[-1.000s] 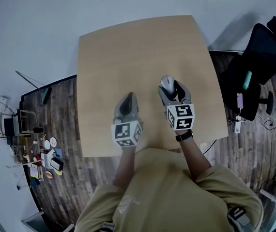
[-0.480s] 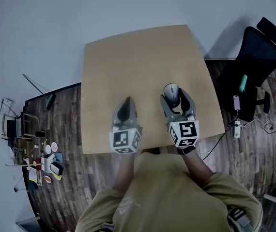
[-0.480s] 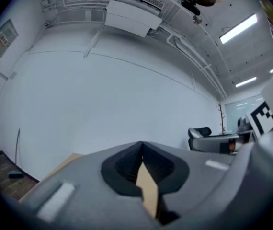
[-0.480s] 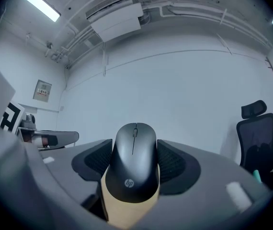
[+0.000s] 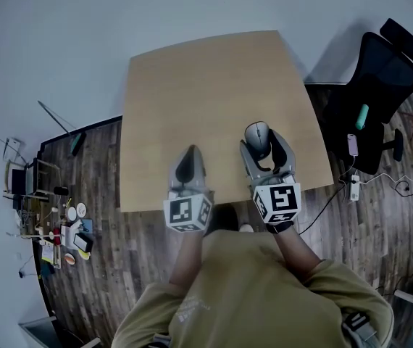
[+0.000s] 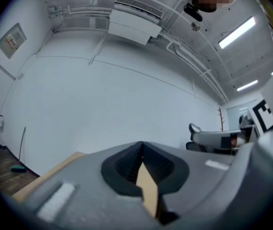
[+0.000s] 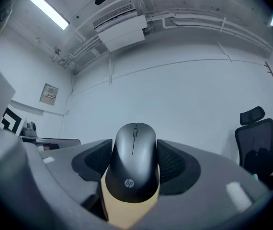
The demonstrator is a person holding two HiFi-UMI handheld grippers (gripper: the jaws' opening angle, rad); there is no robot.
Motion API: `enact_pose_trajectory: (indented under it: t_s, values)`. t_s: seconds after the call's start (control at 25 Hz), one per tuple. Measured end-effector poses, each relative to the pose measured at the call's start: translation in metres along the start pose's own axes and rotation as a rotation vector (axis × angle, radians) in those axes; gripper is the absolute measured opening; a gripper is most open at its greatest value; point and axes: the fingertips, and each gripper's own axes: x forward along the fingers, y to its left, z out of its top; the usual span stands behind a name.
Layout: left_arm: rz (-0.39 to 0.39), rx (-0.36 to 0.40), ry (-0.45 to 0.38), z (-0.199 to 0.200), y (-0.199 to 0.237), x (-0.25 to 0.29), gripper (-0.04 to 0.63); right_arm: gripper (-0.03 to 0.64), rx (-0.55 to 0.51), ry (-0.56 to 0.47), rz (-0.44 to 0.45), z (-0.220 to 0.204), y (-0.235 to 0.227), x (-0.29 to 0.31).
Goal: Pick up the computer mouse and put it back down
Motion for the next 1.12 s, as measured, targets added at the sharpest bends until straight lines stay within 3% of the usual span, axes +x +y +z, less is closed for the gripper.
enact_pose_trajectory:
  t_s: [0.32, 0.6, 0.88, 1.12]
  values:
    - [0.083, 0.010, 0.047, -0.005, 0.003, -0.047, 0.000, 0.298, 0.028, 0.037, 0.112, -0.013, 0.038, -0.019]
    - [0.194, 0.009, 0.064, -0.002, 0.048, -0.079, 0.000, 0.298, 0.027, 0.070, 0.259, -0.022, 0.095, 0.000]
    - [0.362, -0.005, 0.074, -0.010, 0.124, -0.128, 0.000, 0.298, -0.002, 0.152, 0.513, -0.052, 0.183, 0.035]
    - [0.531, -0.033, 0.066, -0.006, 0.206, -0.209, 0.000, 0.298, -0.072, 0.232, 0.728, -0.077, 0.302, 0.046]
